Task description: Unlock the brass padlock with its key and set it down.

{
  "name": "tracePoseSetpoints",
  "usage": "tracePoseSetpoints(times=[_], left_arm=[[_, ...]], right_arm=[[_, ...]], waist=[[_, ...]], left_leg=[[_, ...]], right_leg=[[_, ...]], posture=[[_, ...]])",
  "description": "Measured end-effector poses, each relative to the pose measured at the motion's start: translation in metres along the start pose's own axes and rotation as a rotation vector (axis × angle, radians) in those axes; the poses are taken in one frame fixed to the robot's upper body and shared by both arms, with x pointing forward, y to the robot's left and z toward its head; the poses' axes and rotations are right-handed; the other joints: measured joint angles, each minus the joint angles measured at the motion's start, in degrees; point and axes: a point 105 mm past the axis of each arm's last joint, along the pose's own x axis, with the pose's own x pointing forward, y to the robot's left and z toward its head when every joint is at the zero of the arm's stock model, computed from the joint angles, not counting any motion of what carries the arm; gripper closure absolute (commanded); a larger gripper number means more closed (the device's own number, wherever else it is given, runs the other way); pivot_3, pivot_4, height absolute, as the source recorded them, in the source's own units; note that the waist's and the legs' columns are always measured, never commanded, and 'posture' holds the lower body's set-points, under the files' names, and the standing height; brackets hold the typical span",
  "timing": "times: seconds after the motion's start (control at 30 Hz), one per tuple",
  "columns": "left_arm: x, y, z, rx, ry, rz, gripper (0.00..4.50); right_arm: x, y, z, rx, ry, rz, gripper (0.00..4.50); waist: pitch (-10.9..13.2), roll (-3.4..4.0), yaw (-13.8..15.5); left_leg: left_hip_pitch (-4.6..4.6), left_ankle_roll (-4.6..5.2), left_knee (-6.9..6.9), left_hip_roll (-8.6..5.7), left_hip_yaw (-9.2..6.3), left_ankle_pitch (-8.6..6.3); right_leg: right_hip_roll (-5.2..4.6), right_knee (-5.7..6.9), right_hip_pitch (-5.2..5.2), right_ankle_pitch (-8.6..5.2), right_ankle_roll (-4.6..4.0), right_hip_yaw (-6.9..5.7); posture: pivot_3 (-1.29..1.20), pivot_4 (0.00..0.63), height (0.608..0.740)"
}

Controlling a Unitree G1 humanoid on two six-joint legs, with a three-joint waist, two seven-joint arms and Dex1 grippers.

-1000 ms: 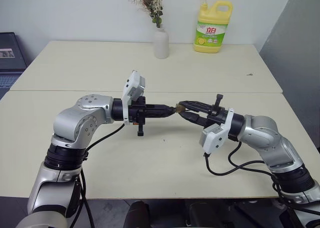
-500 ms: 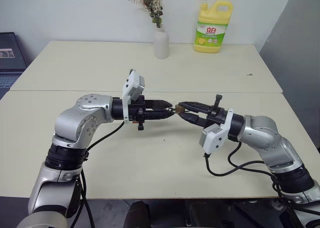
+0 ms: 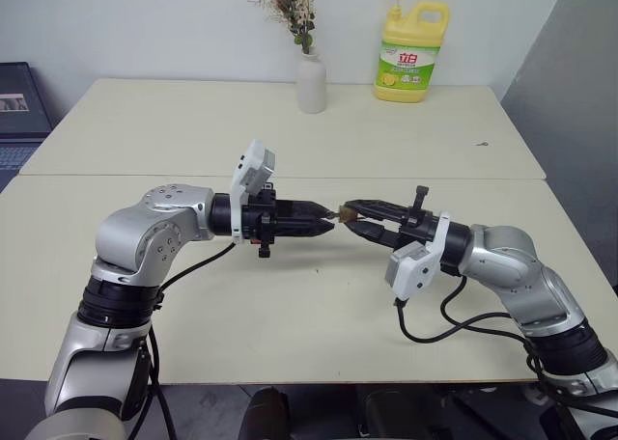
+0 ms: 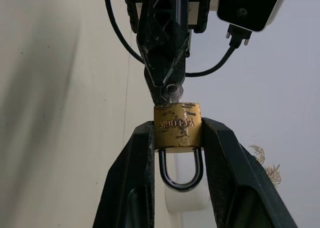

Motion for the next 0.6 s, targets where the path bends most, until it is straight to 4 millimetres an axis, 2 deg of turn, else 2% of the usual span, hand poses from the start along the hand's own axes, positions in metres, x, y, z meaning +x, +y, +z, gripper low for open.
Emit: tracePoseSetpoints(times=[0.43, 0.53, 0.6], left_arm=[[0.0054, 0.0019, 0.0009, -0.004, -0.021, 0.014, 3.09], [0.0057, 0.0021, 0.0013, -0.005, -0.023, 0.014, 3.70], [0.0060, 0.0014, 0.0017, -0.006, -0.026, 0.007, 4.30]], right_arm=[[-0.0001, 0.0009, 0.0004, 0.006, -0.004, 0.009, 3.56], [-0.0001, 0.0010, 0.0000, 0.008, -0.001, 0.010, 3.56], [-0.0001, 0.0010, -0.0004, 0.010, 0.001, 0.011, 3.56]], waist=[[0.0, 0.00, 0.0], [0.0, 0.00, 0.0], [0.0, 0.00, 0.0]], left_leg=[[0.00, 0.00, 0.00, 0.00, -0.01, 0.00], [0.00, 0.00, 0.00, 0.00, -0.01, 0.00], [0.00, 0.00, 0.00, 0.00, -0.01, 0.00]], right_leg=[[0.00, 0.00, 0.00, 0.00, 0.00, 0.00], [0.00, 0.00, 0.00, 0.00, 0.00, -0.01], [0.00, 0.00, 0.00, 0.00, 0.00, 0.00]], posture=[[0.00, 0.150, 0.740], [0.00, 0.150, 0.740], [0.00, 0.150, 0.740]])
